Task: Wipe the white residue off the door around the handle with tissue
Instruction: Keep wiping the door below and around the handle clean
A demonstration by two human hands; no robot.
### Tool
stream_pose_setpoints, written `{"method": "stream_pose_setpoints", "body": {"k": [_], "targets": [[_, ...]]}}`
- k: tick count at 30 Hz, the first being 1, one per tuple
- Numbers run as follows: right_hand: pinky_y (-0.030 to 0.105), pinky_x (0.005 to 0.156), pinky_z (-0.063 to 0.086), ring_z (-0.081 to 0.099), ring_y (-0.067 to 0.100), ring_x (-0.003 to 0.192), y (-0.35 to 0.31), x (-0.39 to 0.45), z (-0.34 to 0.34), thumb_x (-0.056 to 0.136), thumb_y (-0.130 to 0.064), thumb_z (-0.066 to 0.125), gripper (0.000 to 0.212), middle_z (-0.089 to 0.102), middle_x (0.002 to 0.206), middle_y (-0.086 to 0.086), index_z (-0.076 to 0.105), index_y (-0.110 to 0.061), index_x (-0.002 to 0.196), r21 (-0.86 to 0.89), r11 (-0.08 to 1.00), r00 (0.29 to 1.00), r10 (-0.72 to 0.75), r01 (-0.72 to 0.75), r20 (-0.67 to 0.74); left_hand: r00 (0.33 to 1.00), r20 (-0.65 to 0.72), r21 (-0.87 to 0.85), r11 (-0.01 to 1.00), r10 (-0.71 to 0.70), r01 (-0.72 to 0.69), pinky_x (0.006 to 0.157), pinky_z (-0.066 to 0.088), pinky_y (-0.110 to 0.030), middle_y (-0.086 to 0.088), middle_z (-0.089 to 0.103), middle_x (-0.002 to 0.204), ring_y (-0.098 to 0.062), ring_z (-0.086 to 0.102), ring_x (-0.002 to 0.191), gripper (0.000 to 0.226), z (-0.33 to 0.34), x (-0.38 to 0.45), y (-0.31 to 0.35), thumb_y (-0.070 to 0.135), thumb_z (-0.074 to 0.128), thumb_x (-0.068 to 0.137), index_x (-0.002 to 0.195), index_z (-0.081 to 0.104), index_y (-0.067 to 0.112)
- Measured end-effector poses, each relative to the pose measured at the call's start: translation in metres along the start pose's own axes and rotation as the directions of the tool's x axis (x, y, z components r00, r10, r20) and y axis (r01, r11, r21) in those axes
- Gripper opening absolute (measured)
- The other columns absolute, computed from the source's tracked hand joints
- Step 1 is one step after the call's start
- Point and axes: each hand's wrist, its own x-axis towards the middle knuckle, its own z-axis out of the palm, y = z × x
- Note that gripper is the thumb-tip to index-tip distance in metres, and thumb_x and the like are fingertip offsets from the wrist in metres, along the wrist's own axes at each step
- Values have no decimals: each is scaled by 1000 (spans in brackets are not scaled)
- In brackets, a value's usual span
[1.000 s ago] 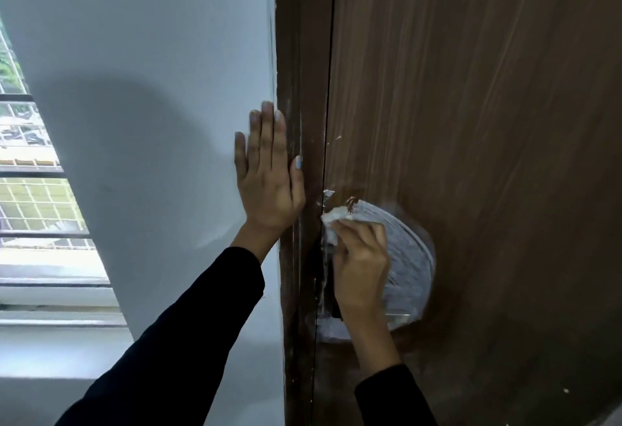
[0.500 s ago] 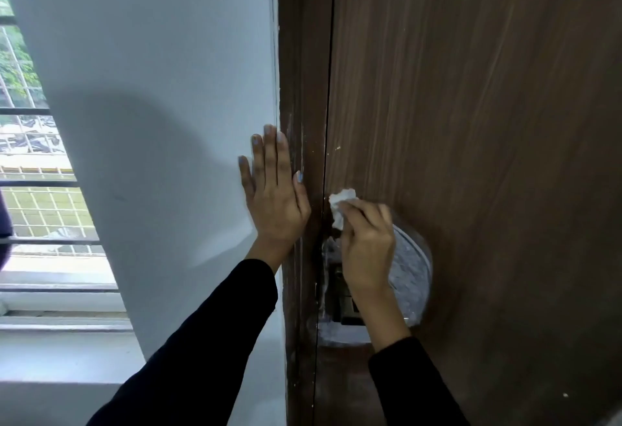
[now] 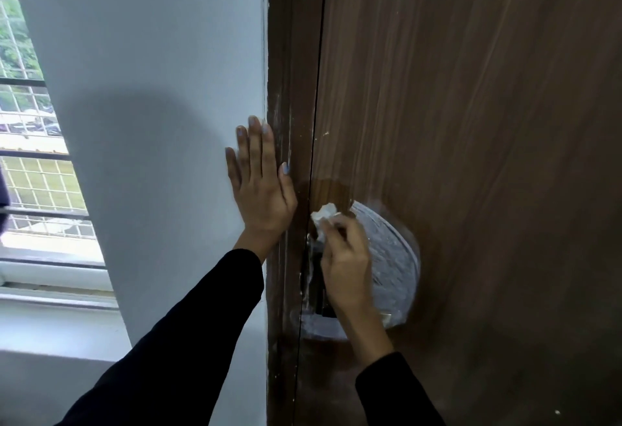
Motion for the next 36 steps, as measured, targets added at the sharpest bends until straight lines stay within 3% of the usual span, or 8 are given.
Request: {"method": "stream_pose_setpoints", "body": {"k": [3,9,14,19,21,26,32,36], "targets": [[32,71,55,61,23,84,6,-21,-3,84,-10,49,26,67,90,11,70,-1,95,13,997,995,-71,70,70,1000,-16,6,1000,-1,1,120,5,-43,-18,26,155,-31,16,145,56,1,-1,-1,26,28,96,148,20,7],[20,79,44,59,24,86,19,1,-11,74,6,65,22,66,91,11,71,-1,94,15,999,992,48,-46,-121,1000,-10,20,1000,-5,6,119,9,-46,-19,27,154,-32,17,145,55,0,-1,1,26,27,97,147,22,5],[34,56,53,61,29,76,5,-15,-1,79,2,55,18,67,90,13,70,3,89,-16,979,968,-198,203,153,1000,-21,16,1000,-5,5,119,10,-47,-20,29,153,-33,19,144,55,0,-2,0,25,30,96,146,26,3],[19,79,44,59,26,87,21,-14,-11,71,11,67,24,64,93,15,70,1,92,-34,999,999,28,-29,-37,1000,-22,5,1000,5,-5,119,8,-46,-21,28,153,-33,18,144,56,1,-7,-1,23,31,95,146,25,2],[19,82,42,58,27,89,15,-4,-5,70,14,68,28,63,95,17,70,3,95,-4,1000,996,26,-26,-86,1000,-29,3,1000,8,-8,119,8,-45,-21,28,153,-33,18,145,55,2,-6,-1,23,32,95,146,25,2],[32,65,55,60,28,83,6,-21,6,69,13,70,25,66,93,15,70,3,92,-2,992,982,-126,127,138,999,-39,-11,1000,7,-7,119,9,-46,-22,29,152,-35,20,144,55,2,-7,-1,24,30,96,145,26,2],[18,84,41,49,20,97,18,-14,0,75,10,66,24,63,100,16,69,2,97,8,999,995,43,-42,-93,999,-41,-3,1000,2,-2,118,11,-47,-21,31,152,-35,21,143,53,3,-7,0,24,29,96,145,27,3],[31,70,53,59,26,85,6,-23,9,74,5,72,20,67,94,14,70,3,93,-27,996,994,-88,90,63,999,-41,-6,1000,3,-3,118,11,-48,-22,30,152,-35,20,143,54,3,-7,-2,25,29,96,145,26,3]]}}
